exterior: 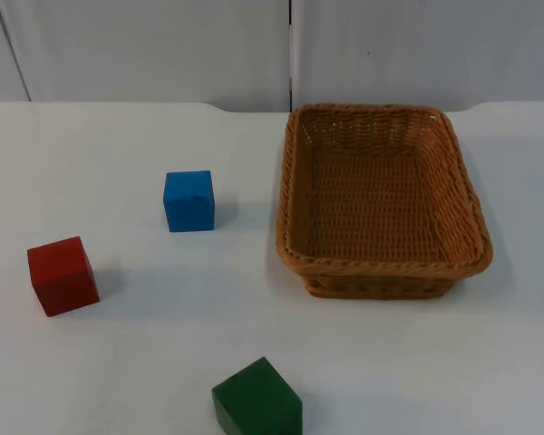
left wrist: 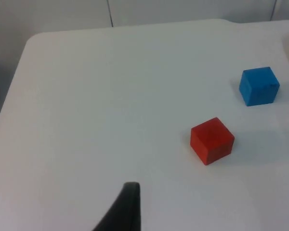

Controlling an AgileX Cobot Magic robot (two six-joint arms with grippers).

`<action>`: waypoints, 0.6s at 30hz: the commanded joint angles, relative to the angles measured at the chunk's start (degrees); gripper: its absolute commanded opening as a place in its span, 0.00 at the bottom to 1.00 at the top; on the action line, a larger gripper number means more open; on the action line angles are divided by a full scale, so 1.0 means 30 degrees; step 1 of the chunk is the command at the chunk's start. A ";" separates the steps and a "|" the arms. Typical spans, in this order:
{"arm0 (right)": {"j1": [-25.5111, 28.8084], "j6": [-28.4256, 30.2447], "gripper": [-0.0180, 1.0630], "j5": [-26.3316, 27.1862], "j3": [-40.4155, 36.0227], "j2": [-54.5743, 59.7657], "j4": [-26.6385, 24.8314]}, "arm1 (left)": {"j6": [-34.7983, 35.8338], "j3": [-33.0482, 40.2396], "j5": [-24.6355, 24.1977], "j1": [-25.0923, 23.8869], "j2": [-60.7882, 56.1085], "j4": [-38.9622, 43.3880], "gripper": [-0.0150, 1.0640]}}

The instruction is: Pick up one cube with each hand and place exactly two cubes into the same basket, leaving the remaining cube outside.

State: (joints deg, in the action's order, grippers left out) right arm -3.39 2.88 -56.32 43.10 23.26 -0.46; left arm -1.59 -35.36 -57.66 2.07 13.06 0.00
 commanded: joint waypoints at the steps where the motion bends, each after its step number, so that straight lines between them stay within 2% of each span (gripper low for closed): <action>1: 0.0106 0.0250 0.98 0.0298 0.0601 0.0636 -0.0057 | -0.0025 -0.0125 0.0368 -0.0068 0.0500 -0.0246 0.92; 18: 0.0106 0.0414 0.98 0.1359 0.1327 0.3082 -0.0057 | -0.0492 -0.0910 0.1042 -0.0068 0.2708 -0.1129 0.92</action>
State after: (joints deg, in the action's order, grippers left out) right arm -3.39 3.68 -53.11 46.63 32.10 -0.46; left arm -2.63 -37.60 -55.26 2.07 20.91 -2.60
